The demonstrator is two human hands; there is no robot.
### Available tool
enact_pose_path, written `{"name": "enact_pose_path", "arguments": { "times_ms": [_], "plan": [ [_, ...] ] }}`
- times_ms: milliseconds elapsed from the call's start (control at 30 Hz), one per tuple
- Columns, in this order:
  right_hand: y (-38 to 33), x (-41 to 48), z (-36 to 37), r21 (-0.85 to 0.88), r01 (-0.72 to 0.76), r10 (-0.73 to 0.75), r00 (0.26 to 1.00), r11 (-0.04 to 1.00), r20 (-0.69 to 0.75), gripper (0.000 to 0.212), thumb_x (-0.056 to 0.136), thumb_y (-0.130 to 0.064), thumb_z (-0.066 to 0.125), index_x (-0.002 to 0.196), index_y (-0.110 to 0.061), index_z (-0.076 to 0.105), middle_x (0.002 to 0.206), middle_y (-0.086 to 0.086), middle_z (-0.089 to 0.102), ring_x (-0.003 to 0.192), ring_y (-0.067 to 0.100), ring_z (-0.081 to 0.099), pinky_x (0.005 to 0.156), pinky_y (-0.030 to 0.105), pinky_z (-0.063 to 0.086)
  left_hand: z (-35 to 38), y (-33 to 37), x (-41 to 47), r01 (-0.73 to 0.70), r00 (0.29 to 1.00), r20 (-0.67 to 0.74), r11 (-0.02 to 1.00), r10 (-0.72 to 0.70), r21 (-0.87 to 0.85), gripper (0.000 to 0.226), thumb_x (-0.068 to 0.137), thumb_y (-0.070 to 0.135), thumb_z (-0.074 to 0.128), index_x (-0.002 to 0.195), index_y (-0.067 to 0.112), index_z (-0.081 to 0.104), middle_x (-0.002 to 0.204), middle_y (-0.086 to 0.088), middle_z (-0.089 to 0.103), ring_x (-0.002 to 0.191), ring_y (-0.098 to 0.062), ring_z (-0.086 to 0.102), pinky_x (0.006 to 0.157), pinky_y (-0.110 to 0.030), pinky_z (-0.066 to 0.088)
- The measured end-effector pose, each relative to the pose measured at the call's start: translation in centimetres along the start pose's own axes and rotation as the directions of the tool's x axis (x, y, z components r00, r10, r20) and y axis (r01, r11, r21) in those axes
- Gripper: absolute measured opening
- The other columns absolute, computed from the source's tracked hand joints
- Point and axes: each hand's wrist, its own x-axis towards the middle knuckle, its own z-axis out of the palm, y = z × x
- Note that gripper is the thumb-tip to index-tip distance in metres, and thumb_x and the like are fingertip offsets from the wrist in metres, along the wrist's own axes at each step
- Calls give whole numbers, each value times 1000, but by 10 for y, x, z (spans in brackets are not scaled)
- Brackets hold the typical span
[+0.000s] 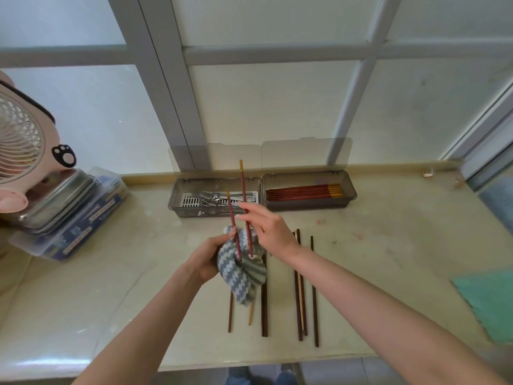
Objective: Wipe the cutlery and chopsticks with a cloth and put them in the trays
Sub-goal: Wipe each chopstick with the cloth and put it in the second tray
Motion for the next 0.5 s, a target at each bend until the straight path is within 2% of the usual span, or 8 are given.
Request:
{"name": "enact_pose_path", "arguments": {
  "times_ms": [100,167,267,367,433,500],
  "plan": [
    [3,-11,3,-26,6,-6,999,1000,31,41,91,-20,40,123,-4,61,136,12,53,124,26,53,103,39,44,2,0,-2,-51,999,-8,986,53,158,38,81,31,64,104,1,62,97,-15,69,85,-25,66,80,-34,51],
    [3,-12,3,-42,2,0,998,999,65,39,91,-10,43,128,-6,57,138,13,51,125,27,52,102,42,45,4,-2,-2,-81,996,-31,974,89,212,31,89,27,59,104,0,61,94,-15,69,80,-23,68,72,-30,55],
    [2,-13,8,-74,-21,34,985,997,169,50,88,8,45,134,-9,51,145,9,43,131,26,45,105,43,43,7,-5,0,-96,989,-92,973,117,209,23,92,16,53,104,-3,59,91,-17,68,75,-24,68,63,-28,56],
    [4,-15,8,-80,-34,53,967,996,250,53,92,7,44,140,-13,44,151,2,35,136,21,38,108,40,39,7,-8,0,-109,988,-87,973,129,202,22,90,16,56,101,-3,60,92,-17,68,79,-25,67,65,-29,56],
    [4,-18,7,-19,-91,92,949,996,301,58,93,7,39,144,-19,37,152,-1,32,137,19,36,111,38,35,6,-8,0,-109,988,-86,968,132,226,23,89,17,57,100,-2,61,91,-15,69,80,-24,67,68,-29,55],
    [1,-18,5,93,-186,162,962,978,220,66,92,7,38,146,-31,27,151,-8,31,132,16,44,106,32,41,5,-6,0,-116,985,-84,943,149,313,20,89,18,58,97,0,62,89,-13,69,80,-23,67,69,-28,52]
  ]
}}
